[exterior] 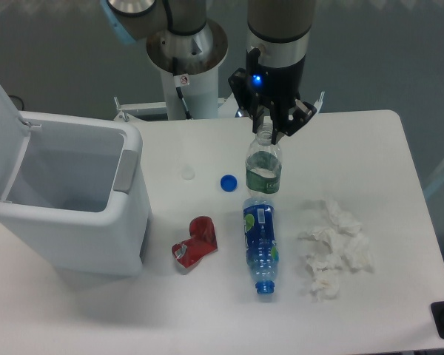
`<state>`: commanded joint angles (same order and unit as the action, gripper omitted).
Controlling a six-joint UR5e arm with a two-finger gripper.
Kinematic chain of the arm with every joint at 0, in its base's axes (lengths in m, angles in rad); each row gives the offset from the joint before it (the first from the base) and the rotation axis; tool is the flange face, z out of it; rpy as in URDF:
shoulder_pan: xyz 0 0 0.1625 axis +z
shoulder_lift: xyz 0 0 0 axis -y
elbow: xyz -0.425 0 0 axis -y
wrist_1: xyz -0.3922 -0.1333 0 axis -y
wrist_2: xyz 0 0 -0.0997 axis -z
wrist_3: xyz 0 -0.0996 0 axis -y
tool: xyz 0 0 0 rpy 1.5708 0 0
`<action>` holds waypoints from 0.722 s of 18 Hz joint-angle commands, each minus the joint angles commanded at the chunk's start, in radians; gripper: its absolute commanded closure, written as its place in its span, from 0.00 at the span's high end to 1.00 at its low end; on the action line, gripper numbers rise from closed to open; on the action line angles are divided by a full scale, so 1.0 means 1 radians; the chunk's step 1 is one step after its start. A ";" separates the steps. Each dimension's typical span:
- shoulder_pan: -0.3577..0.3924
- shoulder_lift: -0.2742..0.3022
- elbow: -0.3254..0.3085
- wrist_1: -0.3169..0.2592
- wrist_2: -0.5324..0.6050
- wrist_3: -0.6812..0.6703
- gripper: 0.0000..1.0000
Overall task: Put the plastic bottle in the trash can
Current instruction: 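Close the gripper on the neck of the green-labelled water bottle, then lift the green-labelled bottle and carry it over the white trash can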
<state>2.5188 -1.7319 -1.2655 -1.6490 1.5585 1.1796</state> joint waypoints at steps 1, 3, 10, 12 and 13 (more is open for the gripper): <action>0.000 0.000 0.000 0.000 -0.002 0.002 0.00; -0.002 0.005 0.003 0.002 -0.003 0.002 0.00; -0.003 0.046 0.029 0.006 -0.126 -0.054 0.00; 0.000 0.080 0.023 0.011 -0.188 -0.109 0.00; 0.003 0.092 0.017 0.018 -0.219 -0.130 0.00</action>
<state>2.5218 -1.6399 -1.2486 -1.6307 1.3395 1.0495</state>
